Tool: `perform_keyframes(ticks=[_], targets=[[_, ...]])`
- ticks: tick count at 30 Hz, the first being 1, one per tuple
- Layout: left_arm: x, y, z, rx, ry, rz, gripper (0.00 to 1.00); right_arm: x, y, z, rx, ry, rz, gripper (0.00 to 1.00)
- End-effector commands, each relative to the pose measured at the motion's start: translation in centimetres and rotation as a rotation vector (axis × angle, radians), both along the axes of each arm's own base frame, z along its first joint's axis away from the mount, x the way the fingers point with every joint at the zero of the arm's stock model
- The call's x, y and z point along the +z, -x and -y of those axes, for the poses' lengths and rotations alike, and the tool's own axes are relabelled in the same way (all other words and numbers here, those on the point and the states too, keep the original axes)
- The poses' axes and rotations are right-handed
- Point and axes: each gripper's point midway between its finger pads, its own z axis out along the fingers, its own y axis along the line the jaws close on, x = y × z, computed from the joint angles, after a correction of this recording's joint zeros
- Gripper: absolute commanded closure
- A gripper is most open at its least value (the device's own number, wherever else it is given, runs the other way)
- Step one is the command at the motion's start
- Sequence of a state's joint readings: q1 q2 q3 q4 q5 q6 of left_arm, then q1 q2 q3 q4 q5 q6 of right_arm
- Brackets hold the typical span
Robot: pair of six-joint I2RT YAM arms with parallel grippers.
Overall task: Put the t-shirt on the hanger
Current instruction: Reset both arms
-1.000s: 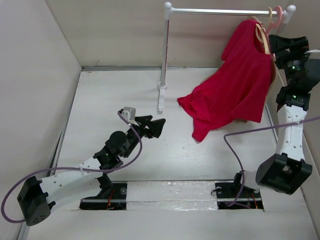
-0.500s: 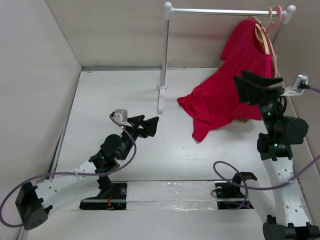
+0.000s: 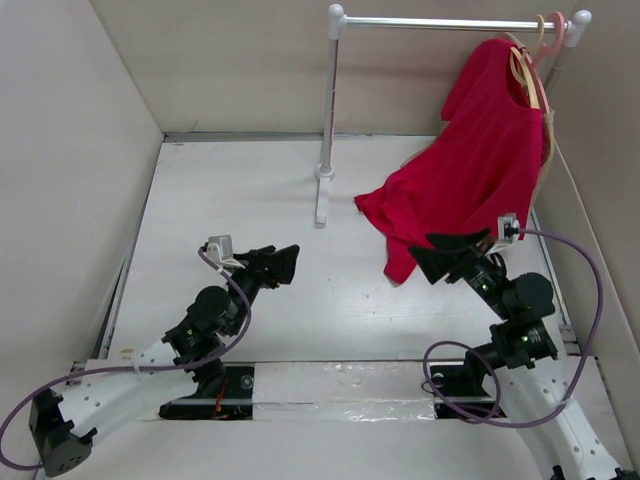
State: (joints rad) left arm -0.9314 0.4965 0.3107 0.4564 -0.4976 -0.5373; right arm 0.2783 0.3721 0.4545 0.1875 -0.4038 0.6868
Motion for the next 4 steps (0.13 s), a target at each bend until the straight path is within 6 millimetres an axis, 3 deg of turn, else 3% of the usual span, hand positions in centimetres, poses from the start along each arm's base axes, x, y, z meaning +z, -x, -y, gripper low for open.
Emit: perform_keyframes(ticks=[1, 4], targets=[[-2.66, 0.67, 0.33, -0.034, 0.027, -0.084, 0.26, -2.2, -0.63, 0.1, -0.029, 0.018, -0.027, 0.0], [-2.73, 0.87, 0.13, -0.032, 0.047, -0.104, 0.24, -2.32, -0.45, -0.39, 0.004, 0.017, -0.026, 0.0]])
